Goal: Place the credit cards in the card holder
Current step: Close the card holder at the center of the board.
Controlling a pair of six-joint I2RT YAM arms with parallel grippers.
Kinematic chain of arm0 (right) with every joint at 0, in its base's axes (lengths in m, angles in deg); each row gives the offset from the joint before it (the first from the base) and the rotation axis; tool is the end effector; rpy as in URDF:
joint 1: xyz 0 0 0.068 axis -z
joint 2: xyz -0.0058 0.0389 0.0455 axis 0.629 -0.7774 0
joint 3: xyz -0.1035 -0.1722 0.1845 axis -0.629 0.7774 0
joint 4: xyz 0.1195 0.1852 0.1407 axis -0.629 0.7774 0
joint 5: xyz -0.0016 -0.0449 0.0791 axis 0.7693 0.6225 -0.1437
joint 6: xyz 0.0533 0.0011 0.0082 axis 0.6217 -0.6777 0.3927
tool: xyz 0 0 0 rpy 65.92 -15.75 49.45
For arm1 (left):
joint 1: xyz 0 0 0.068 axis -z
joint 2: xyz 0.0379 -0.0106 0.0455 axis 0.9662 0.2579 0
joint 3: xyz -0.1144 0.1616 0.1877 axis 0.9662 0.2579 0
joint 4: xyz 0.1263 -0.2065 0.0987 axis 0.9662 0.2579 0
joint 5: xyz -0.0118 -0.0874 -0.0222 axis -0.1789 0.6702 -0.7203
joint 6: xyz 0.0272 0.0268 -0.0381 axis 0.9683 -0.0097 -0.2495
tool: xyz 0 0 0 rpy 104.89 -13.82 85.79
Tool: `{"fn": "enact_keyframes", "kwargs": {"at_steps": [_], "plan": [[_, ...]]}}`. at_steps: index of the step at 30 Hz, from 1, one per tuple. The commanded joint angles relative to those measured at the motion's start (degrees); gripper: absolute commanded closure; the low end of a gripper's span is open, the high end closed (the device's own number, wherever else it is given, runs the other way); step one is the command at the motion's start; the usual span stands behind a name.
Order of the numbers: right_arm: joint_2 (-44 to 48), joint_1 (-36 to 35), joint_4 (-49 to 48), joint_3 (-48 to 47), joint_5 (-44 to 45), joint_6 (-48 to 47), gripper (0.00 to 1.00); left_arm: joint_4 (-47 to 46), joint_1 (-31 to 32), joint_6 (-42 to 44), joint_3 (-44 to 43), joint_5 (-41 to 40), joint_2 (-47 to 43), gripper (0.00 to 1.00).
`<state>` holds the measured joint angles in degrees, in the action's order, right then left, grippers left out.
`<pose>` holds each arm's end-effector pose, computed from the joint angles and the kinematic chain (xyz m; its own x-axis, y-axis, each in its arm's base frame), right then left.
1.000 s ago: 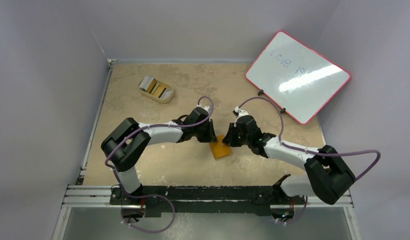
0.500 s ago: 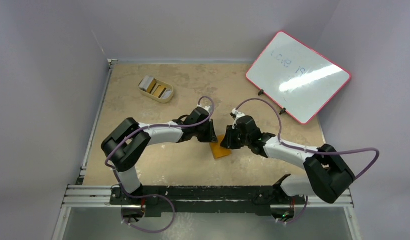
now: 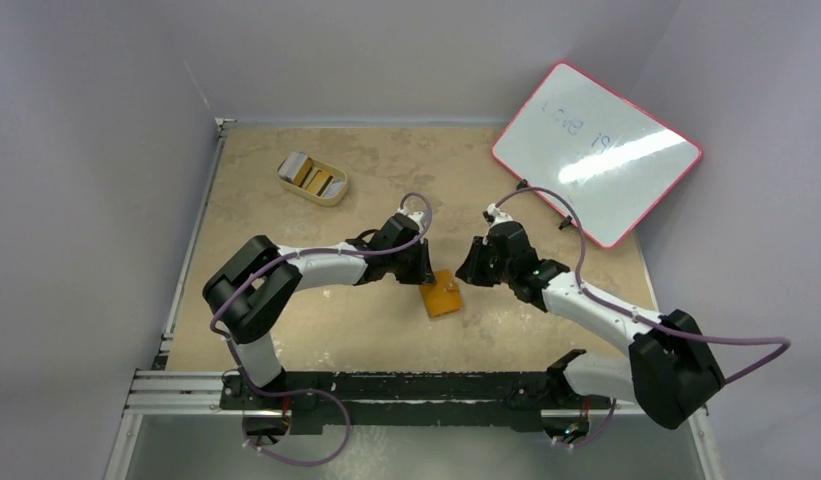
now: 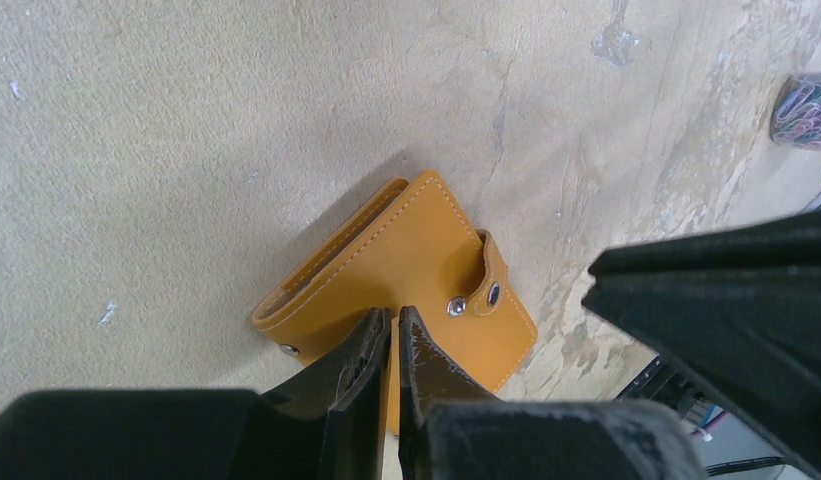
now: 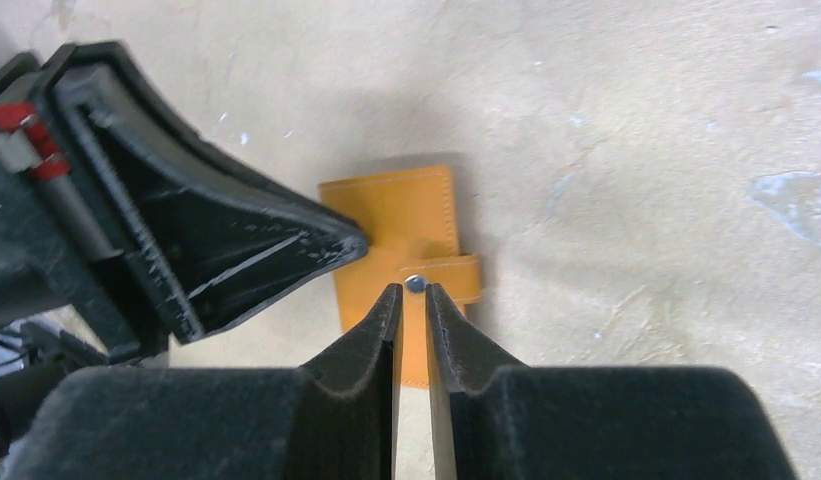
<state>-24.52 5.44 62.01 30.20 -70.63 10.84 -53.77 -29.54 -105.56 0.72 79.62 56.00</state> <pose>0.2073 0.1405 0.2072 -0.7421 0.2283 -0.6302 -0.1906 0.8295 0.5250 0.2447 -0.2588 0.1529 -0.9136 -0.0301 -0.4054 0.2255 0.7923 -0.5669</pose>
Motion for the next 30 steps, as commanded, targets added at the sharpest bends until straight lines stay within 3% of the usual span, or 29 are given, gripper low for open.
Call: {"fn": "enact_keyframes", "kwargs": {"at_steps": [1, 8, 30], "plan": [[-2.4, 1.7, -0.3, -2.1, 0.3, 0.9, 0.85, 1.1, -0.2, 2.9, -1.1, -2.4, 0.5, 0.92], [-7.6, 1.7, -4.0, -1.3, -4.0, 1.0, 0.85, 1.0, -0.2, 2.6, -1.3, -2.5, 0.9, 0.92], [-10.1, 1.6, -9.0, 1.2, -7.2, -0.1, 0.83, 0.9, -0.1, 2.3, -1.2, -3.2, 0.8, 0.92]]}}
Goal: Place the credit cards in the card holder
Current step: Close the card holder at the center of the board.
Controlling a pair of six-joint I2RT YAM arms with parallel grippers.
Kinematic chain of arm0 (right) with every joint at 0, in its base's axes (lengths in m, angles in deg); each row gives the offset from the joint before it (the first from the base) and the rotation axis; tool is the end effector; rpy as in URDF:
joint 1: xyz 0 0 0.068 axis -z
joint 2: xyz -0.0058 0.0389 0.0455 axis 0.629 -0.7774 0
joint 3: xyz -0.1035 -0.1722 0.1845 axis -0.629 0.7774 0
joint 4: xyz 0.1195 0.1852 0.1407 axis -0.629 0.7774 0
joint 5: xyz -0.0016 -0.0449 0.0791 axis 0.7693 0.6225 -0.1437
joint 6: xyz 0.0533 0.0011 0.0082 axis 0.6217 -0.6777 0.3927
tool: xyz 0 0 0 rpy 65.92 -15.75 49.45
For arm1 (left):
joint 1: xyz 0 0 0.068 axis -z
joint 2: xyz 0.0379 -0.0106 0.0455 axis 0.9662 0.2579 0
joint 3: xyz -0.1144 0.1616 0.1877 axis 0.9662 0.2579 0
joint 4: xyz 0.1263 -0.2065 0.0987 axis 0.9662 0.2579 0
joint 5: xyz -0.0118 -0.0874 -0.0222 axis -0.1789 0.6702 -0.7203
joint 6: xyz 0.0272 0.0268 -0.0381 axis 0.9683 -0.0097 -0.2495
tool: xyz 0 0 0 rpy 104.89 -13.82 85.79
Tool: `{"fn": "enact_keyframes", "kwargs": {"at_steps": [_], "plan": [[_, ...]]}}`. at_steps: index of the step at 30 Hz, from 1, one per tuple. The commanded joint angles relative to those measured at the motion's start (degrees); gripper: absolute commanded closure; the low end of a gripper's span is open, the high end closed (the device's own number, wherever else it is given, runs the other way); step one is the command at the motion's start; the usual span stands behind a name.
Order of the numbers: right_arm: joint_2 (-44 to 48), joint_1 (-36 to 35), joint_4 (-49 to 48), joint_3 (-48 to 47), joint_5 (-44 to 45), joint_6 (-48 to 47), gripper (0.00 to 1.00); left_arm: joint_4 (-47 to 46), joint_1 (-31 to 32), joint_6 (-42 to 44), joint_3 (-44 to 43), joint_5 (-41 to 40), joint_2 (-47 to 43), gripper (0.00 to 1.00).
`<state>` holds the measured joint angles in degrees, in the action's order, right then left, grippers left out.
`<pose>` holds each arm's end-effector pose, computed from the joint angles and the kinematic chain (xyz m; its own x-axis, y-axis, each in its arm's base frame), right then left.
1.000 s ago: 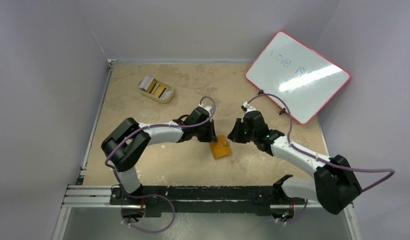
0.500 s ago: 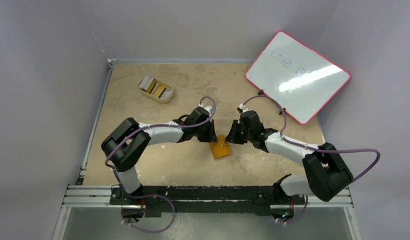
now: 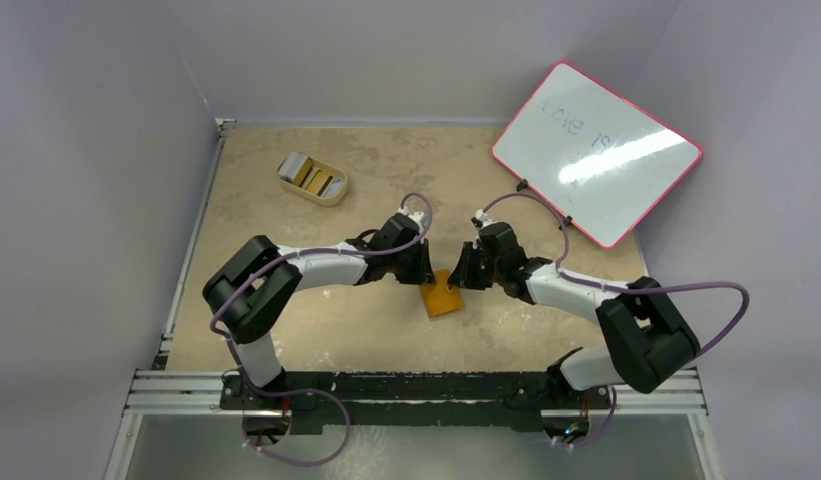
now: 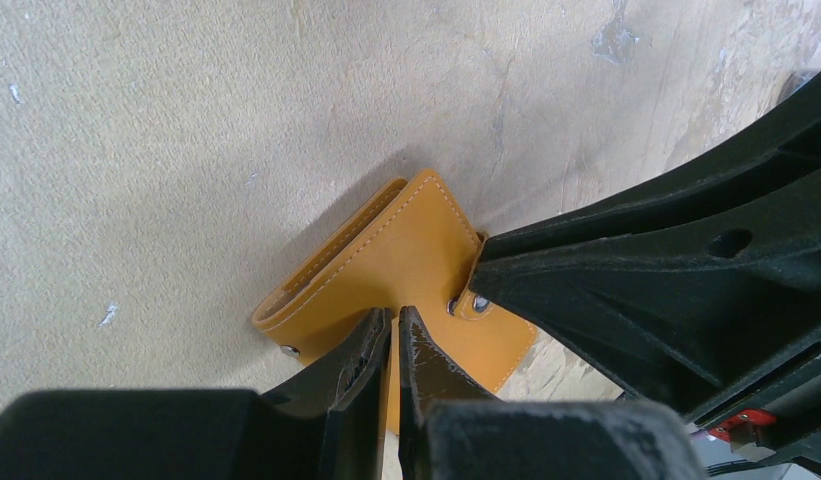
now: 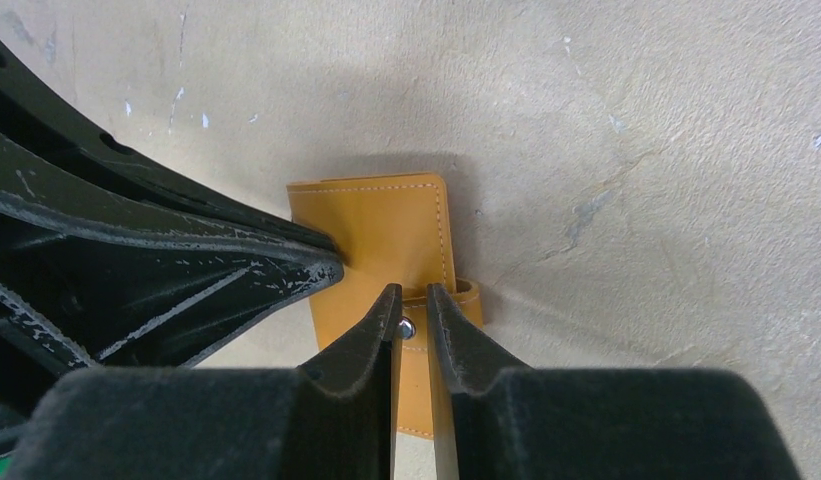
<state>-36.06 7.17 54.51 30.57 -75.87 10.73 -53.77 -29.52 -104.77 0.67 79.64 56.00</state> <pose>0.2286 0.1486 0.1681 -0.8071 0.1966 -0.5568 -0.1767 0.8193 0.5454 0.2448 -0.2591 0.1532 -0.9103 -0.0190 -0.4136 0.2388 0.7920 -0.5618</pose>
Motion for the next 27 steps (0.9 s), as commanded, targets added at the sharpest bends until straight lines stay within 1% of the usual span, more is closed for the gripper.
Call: {"fn": "enact_keyframes", "kwargs": {"at_steps": [1, 7, 13, 18, 27], "plan": [[1.7, -0.1, -1.6, 0.9, -2.0, 0.1, 0.83, 1.0, -0.1, 1.5, -1.2, -3.2, 0.8, 0.92], [3.7, -0.1, 0.9, 0.7, -0.8, -0.1, 0.82, 1.1, 0.1, 1.5, -1.5, -3.3, 0.8, 0.92], [5.3, -0.1, 3.9, -0.2, -1.9, -1.4, 0.81, 1.3, 0.2, 1.5, -1.7, -3.4, 0.7, 0.92], [4.9, -0.1, 3.2, 0.4, -1.9, -2.1, 0.8, 1.4, 0.3, 1.6, -1.9, -3.4, 0.8, 0.92], [1.4, -0.1, -0.9, 0.5, -2.9, -2.5, 0.79, 1.5, 0.6, 1.5, -2.2, -3.6, 0.9, 0.92]]}}
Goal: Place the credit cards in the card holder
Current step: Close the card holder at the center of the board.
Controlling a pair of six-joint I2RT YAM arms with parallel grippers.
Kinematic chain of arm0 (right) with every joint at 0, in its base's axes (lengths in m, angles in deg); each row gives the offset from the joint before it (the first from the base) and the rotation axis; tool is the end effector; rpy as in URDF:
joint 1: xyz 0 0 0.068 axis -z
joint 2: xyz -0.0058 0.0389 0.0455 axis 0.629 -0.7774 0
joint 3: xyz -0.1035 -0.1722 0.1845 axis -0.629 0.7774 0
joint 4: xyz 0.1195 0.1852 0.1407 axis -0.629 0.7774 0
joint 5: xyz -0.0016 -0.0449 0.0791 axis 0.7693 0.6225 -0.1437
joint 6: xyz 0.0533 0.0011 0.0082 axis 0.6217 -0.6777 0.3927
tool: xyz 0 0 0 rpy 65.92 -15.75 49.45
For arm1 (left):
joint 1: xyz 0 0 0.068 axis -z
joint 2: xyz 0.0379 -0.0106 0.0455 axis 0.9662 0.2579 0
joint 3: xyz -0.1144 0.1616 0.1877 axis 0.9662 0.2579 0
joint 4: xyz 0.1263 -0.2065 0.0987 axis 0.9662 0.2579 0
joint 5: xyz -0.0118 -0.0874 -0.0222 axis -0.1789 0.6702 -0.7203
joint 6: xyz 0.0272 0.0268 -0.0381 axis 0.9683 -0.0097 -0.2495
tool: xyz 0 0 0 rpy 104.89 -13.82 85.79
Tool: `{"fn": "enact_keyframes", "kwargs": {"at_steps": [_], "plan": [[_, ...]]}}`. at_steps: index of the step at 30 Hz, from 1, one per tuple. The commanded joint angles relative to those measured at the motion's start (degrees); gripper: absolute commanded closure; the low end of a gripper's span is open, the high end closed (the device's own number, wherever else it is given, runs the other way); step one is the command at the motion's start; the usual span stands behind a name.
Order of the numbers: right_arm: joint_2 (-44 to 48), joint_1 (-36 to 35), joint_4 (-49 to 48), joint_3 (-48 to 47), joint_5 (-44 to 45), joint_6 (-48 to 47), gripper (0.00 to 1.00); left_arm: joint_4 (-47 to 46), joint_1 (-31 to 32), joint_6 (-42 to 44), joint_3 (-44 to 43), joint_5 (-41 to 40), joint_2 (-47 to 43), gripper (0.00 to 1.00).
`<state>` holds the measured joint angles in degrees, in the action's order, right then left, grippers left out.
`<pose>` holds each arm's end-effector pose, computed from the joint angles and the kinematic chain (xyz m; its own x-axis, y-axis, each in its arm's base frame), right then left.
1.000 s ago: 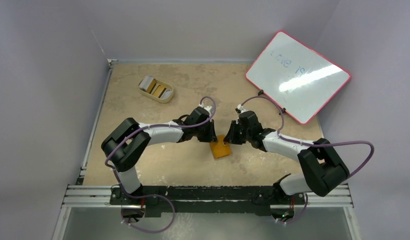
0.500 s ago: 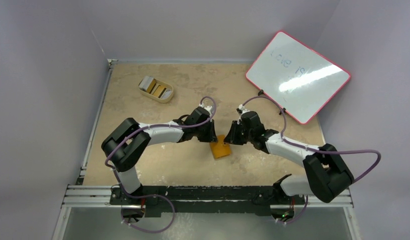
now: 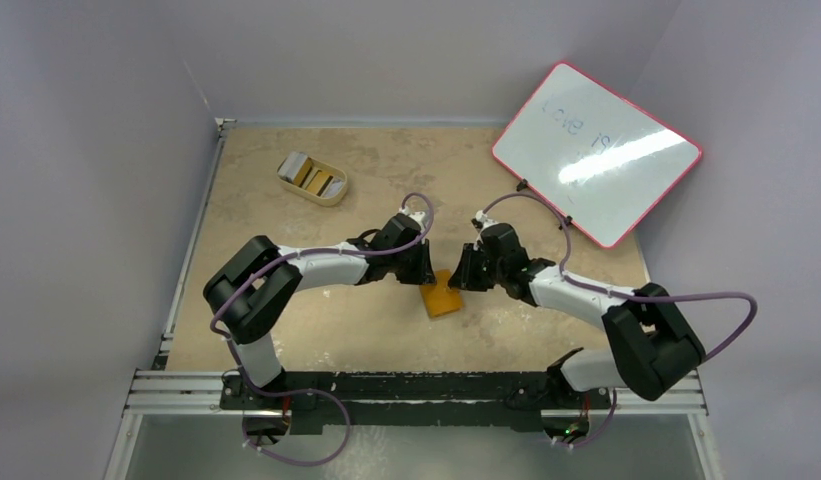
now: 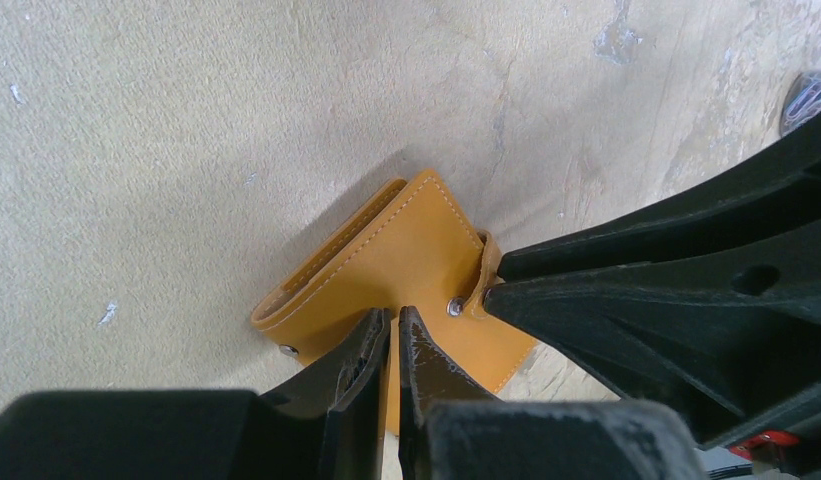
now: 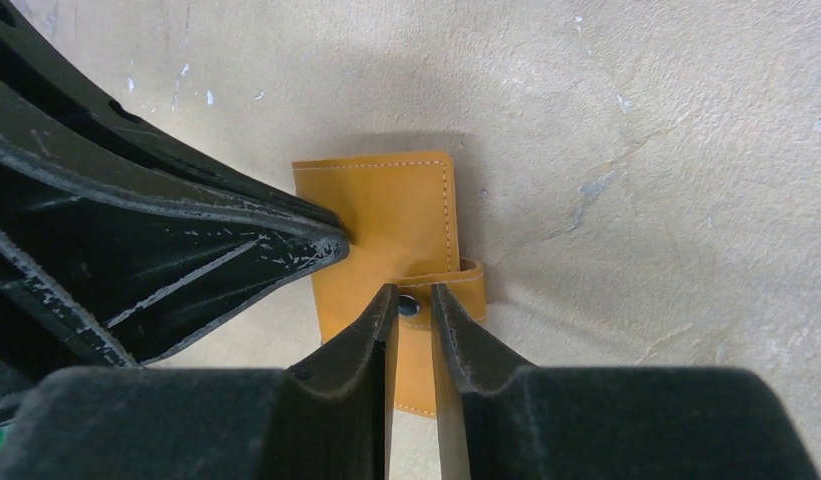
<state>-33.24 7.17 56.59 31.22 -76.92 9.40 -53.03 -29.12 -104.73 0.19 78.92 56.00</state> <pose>0.2217 0.1451 0.1739 -0.8079 0.1722 -0.5636 -0.2044 0.8151 0.5421 0.2439 -0.2611 0.1545 -0.9087 -0.0158 -0.4172 0.2400 0.7978 -0.5530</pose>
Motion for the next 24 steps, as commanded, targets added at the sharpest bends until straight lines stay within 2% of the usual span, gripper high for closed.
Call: {"fn": "enact_keyframes", "kwargs": {"at_steps": [1, 11, 24], "plan": [[-1.9, -0.2, -3.3, -0.2, -1.9, -1.2, 0.8, 0.8, 0.3, 1.4, -1.7, -3.0, 1.0, 0.92], [-2.8, -0.1, -6.0, 1.5, -4.2, -0.4, 0.83, 1.0, 0.3, 1.4, -2.0, -3.3, 1.4, 0.92], [-3.5, -2.0, -4.4, 1.2, -3.7, -0.1, 0.84, 1.4, 0.4, 1.4, -2.2, -3.8, 1.3, 0.92]]}}
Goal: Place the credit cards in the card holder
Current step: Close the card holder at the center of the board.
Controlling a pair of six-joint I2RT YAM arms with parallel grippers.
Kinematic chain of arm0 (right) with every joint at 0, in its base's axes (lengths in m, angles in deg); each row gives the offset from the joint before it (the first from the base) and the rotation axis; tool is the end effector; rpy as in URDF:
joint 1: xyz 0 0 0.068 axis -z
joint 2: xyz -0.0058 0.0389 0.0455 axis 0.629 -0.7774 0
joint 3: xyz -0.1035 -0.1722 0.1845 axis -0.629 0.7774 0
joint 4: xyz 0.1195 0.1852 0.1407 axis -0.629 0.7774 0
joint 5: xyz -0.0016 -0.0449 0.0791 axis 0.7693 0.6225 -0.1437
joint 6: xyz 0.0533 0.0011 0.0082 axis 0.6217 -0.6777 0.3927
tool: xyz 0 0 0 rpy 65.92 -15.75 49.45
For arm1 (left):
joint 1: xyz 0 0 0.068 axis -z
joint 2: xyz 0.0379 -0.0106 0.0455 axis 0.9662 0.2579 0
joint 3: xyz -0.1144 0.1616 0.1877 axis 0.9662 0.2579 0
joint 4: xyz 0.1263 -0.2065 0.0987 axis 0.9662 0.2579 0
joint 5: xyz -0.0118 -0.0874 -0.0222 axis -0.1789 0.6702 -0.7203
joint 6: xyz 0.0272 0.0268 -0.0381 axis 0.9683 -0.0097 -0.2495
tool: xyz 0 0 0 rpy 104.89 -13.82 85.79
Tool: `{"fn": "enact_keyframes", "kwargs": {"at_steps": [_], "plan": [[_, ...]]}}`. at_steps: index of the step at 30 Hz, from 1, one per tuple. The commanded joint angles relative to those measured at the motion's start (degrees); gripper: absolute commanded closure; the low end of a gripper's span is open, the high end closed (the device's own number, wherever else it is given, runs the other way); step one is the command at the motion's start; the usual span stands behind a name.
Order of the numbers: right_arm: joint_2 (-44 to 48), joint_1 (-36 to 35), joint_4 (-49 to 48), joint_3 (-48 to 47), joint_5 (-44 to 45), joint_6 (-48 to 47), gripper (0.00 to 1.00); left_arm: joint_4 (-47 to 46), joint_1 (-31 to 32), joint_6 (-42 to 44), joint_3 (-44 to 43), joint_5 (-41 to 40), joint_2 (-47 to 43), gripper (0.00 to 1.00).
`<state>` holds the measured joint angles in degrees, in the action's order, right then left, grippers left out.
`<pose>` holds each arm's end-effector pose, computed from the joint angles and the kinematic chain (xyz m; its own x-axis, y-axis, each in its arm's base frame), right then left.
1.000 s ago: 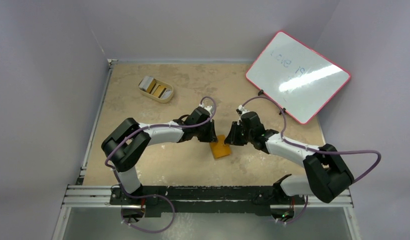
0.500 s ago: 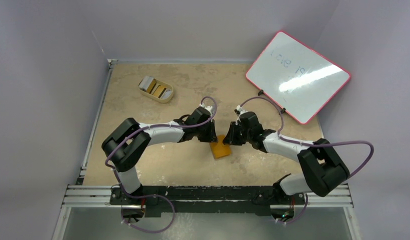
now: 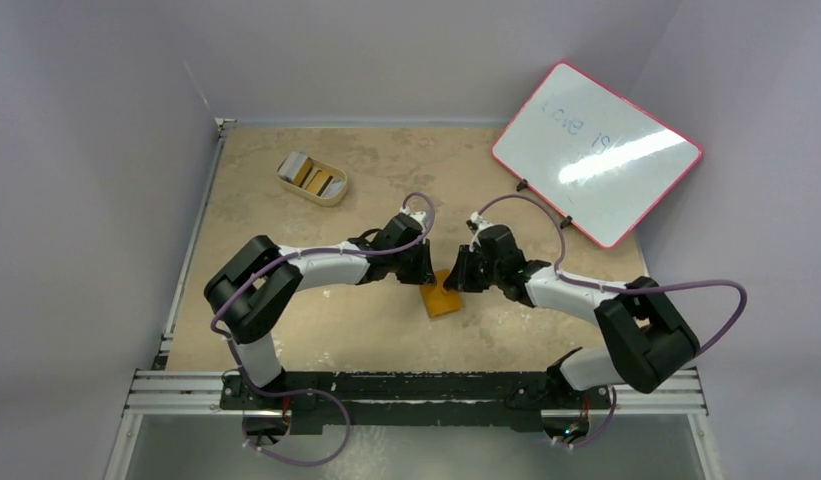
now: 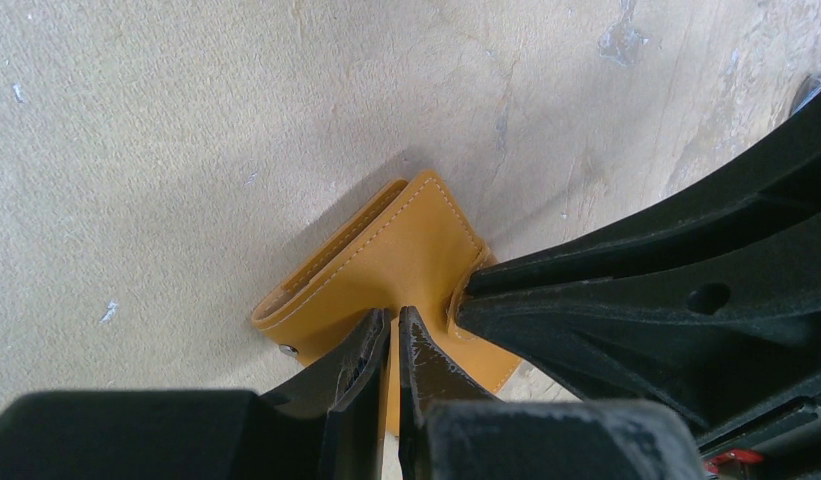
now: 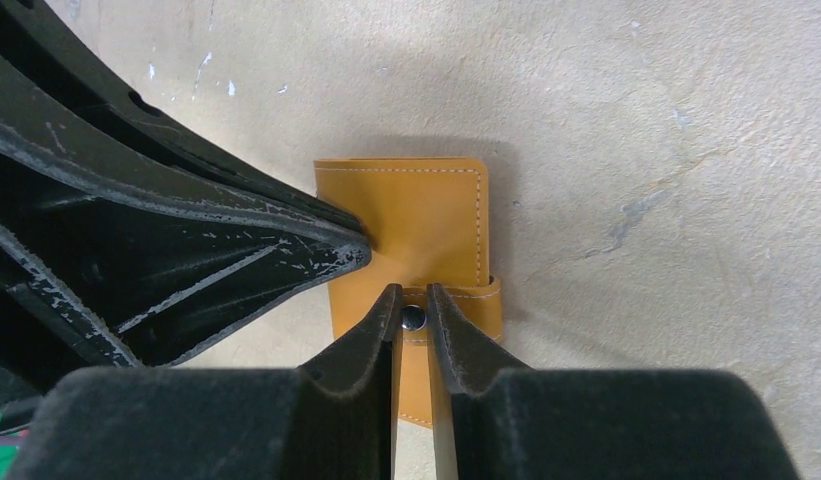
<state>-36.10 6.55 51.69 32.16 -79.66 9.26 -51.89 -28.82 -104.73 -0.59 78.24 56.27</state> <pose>0.2234 0.1515 0.1642 -0.8150 0.1512 -0.5594 -0.2451 0.7849 0.5691 0.2439 -0.2632 0.1553 -0.9092 -0.0126 -0.4162 0.2370 0.8062 -0.5422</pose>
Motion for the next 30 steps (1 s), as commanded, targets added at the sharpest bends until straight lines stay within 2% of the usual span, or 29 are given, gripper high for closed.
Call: {"fn": "enact_keyframes", "kwargs": {"at_steps": [1, 17, 24, 30], "plan": [[-0.6, -1.5, 0.6, 0.2, -0.7, 0.1, 0.84, 0.3, 0.1, 1.3, -1.4, -3.2, 1.0, 0.92], [1.7, -5.2, 7.0, -1.7, 6.8, 0.4, 0.91, 0.5, 0.2, 1.5, -1.5, -3.5, 1.1, 0.92], [3.2, -6.1, 9.2, -2.7, 9.3, 1.0, 0.84, 0.5, 0.1, 1.5, -1.5, -3.6, 1.2, 0.92], [5.2, -6.1, 12.1, -4.9, 12.4, 1.0, 0.83, 0.6, 0.2, 1.6, -1.3, -3.5, 0.9, 0.92]]}}
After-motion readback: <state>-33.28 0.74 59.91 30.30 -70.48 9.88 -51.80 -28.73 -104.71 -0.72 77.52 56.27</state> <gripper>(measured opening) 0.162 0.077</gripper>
